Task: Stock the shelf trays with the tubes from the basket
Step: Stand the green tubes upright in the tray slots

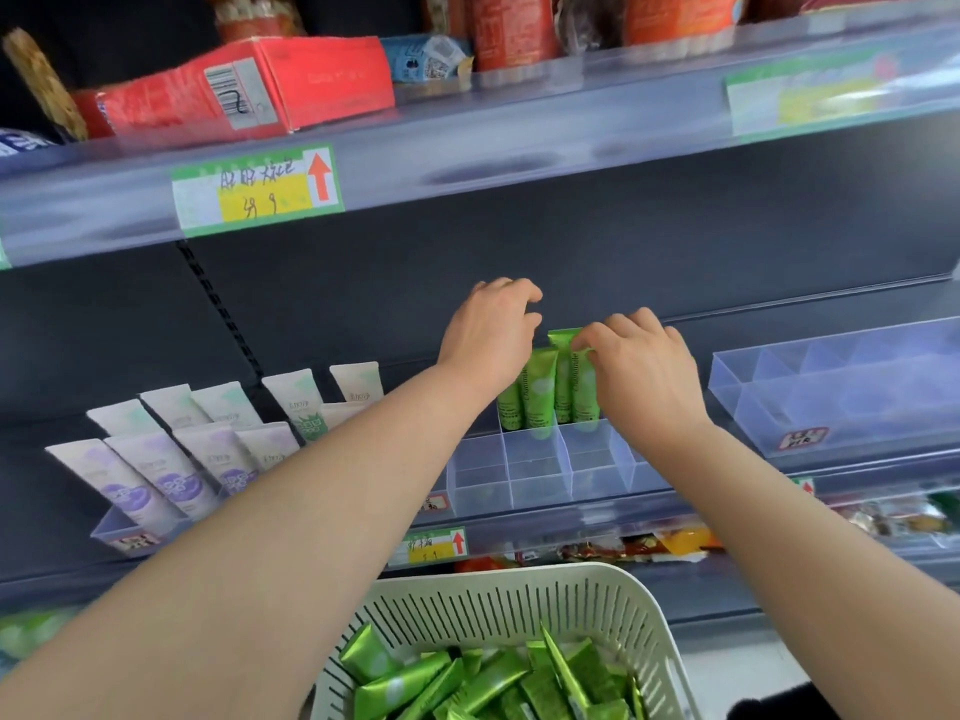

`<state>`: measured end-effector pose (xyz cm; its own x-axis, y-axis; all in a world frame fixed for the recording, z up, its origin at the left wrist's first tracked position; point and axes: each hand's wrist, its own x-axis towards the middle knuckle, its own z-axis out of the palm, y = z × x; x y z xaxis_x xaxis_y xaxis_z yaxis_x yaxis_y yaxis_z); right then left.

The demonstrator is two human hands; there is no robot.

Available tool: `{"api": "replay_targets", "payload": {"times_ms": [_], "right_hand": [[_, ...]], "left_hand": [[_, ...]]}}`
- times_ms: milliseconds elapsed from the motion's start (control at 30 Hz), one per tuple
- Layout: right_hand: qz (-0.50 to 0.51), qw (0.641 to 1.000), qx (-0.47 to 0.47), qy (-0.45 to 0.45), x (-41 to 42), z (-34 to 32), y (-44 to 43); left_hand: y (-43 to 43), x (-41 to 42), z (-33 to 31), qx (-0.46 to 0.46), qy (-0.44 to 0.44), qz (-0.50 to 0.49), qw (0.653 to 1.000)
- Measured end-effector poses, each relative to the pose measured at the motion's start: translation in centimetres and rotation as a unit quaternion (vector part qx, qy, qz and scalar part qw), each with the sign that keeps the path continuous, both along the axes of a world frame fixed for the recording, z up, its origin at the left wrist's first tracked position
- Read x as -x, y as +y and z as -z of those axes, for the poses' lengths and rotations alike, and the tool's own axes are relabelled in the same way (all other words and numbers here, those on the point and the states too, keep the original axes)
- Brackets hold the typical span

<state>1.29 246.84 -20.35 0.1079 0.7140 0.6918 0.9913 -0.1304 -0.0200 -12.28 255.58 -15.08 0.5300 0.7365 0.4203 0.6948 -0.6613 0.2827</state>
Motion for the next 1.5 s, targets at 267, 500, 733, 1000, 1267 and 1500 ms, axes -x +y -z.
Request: {"api": "replay_targets", "payload": {"times_ms": [267, 500, 733, 1000, 1267, 1500], "right_hand": [[0.001, 1.0, -0.012, -0.018, -3.4, 0.0, -1.4], [-0.005, 1.0, -0.017, -0.012, -3.7, 1.1, -1.1], [-0.009, 1.0, -0.013, -0.016, -2.9, 1.4, -1.3], [-0.026, 0.999, 0.01, -0.03, -0.1, 1.1, -2.4], [-0.072, 0.995, 0.065, -0.021, 3.9, 5.1, -6.1], [-0.079, 0.977, 0.195, -0.01, 7.8, 11.7, -9.6]], "left_hand": [[1.5, -4.9, -0.9, 0.089, 0.089, -0.022, 0.992], [1.1, -5.8, -0.6, 0.058, 0.1, -0.04, 0.992], [0.5, -4.8, -0.3, 0.043, 0.107, -0.039, 0.993], [-1.8, -1.7, -1.2, 0.029, 0.069, -0.003, 0.997], [-7.0, 5.6, 2.3, -0.005, 0.08, 0.006, 0.997], [-11.6, 11.7, 10.7, 0.102, 0.1, -0.007, 0.99]]}}
